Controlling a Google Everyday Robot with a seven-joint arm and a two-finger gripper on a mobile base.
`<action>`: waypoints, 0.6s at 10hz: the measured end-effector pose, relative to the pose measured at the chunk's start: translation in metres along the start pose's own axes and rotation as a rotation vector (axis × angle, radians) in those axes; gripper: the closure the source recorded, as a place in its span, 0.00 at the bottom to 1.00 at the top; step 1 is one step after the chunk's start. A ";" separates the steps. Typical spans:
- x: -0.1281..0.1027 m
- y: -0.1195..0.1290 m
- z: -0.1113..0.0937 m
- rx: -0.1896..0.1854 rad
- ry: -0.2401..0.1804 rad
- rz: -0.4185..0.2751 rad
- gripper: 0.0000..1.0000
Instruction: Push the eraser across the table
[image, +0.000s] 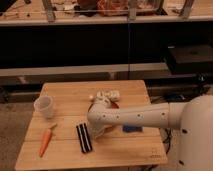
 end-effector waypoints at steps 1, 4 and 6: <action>0.001 0.000 0.000 0.001 0.002 0.001 1.00; 0.002 0.002 0.000 0.001 0.000 -0.006 1.00; -0.003 -0.002 0.001 0.002 -0.003 -0.016 1.00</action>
